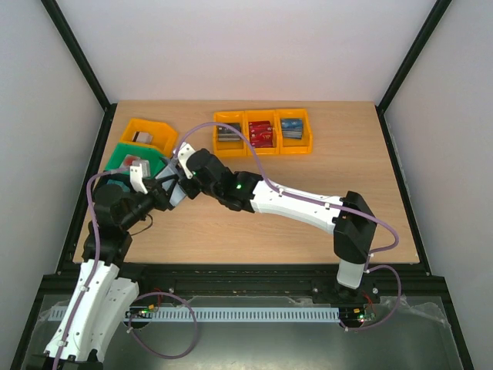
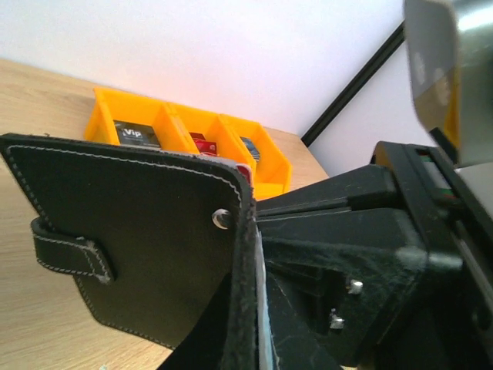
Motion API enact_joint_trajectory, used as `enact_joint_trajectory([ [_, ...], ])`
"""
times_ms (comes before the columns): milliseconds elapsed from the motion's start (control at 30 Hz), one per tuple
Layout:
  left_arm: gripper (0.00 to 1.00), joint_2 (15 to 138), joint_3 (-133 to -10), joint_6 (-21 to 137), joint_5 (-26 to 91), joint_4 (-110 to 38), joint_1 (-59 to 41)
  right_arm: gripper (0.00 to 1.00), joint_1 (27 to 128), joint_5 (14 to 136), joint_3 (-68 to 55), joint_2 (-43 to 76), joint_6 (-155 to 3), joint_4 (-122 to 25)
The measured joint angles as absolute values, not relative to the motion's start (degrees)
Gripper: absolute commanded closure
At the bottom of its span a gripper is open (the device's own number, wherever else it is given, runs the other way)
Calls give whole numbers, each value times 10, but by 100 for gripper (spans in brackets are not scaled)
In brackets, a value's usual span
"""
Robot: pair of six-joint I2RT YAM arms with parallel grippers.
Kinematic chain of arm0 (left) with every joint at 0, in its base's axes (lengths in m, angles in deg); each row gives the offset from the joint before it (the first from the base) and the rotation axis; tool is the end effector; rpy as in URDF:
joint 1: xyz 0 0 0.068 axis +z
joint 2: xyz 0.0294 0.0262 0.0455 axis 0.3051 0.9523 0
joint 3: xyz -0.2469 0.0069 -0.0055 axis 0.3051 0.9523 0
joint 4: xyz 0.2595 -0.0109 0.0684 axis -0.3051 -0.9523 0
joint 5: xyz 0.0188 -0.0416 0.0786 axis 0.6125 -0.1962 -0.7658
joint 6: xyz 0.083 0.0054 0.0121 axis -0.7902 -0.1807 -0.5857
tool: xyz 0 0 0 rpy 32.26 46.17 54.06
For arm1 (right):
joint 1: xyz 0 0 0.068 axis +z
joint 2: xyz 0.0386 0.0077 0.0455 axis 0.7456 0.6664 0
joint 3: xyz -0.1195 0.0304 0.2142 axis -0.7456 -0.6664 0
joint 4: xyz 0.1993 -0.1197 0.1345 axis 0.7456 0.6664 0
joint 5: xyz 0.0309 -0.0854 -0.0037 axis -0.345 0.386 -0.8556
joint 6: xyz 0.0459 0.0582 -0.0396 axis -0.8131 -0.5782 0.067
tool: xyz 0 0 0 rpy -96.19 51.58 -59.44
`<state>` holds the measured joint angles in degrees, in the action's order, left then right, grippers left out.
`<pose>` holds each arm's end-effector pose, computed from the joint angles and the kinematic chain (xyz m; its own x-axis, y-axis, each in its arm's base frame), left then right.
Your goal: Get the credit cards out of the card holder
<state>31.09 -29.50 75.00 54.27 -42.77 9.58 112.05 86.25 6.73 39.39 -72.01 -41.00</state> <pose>0.1965 -0.0652 0.2823 -0.3613 -0.3692 -0.8562 0.5033 0.6958 -0.5124 0.2125 0.4218 0.2801 -0.2132 -0.3239 -0.9217 -0.8602 0.5095 0.0199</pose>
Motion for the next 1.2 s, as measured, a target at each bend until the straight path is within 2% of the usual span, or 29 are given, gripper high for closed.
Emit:
enact_joint_trajectory([
  [733, 98, 317, -287, 724, 465, -449, 85, 98, 1128, 825, 93, 386, -755, -342],
  [1033, 98, 317, -287, 746, 475, -447, 85, 96, 1134, 862, 92, 385, -760, -344],
  [1200, 98, 318, -286, 770, 492, -436, 86, 98, 1135, 887, 92, 386, -760, -351],
])
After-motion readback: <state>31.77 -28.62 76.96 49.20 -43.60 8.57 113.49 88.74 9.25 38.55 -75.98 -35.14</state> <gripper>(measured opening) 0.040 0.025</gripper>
